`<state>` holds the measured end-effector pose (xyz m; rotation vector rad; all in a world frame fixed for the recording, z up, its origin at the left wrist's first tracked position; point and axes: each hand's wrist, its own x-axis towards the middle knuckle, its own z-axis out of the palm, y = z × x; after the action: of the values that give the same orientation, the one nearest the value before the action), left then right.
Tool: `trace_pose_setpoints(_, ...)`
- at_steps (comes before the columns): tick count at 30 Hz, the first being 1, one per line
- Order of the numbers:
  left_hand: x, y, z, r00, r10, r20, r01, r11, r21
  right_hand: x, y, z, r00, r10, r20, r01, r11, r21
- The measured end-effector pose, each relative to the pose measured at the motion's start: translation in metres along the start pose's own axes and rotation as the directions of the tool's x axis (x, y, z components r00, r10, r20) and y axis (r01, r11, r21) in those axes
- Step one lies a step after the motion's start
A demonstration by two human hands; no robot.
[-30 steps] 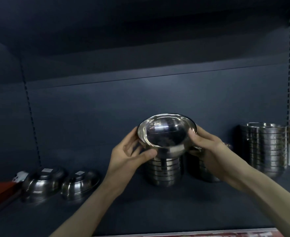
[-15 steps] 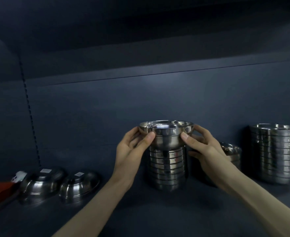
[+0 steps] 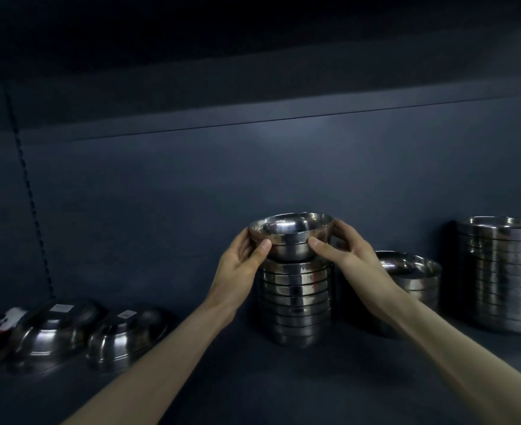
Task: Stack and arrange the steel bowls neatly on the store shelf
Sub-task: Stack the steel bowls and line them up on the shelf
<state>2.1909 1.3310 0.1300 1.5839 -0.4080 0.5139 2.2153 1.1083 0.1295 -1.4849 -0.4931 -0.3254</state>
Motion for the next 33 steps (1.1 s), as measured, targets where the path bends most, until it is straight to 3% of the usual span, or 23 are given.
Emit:
trace_pose_setpoints(12, -0.008, -0.023, 0.003, 0.994, -0.114, 0.000, 0.113, 0.989, 0.093, 0.005, 0.054, -0.007, 0.997, 0.058, -0.045, -0.062, 0.994, -0.094)
trace_pose_setpoints(26, -0.021, -0.009, -0.001, 0.990, -0.144, 0.008, 0.142, 0.986, 0.088, -0.007, 0.052, 0.001, 0.991, 0.083, -0.108, -0.093, 0.992, -0.089)
trace_pose_setpoints(30, -0.031, -0.005, -0.008, 0.982, -0.188, -0.021, 0.189, 0.976, 0.111, -0.026, 0.033, 0.007, 0.980, 0.030, -0.196, -0.070, 0.978, -0.198)
trace_pose_setpoints(33, -0.040, 0.001, -0.014, 0.966, -0.231, -0.119, 0.241, 0.967, 0.085, -0.046, 0.022, 0.013, 0.977, -0.001, -0.213, -0.060, 0.958, -0.281)
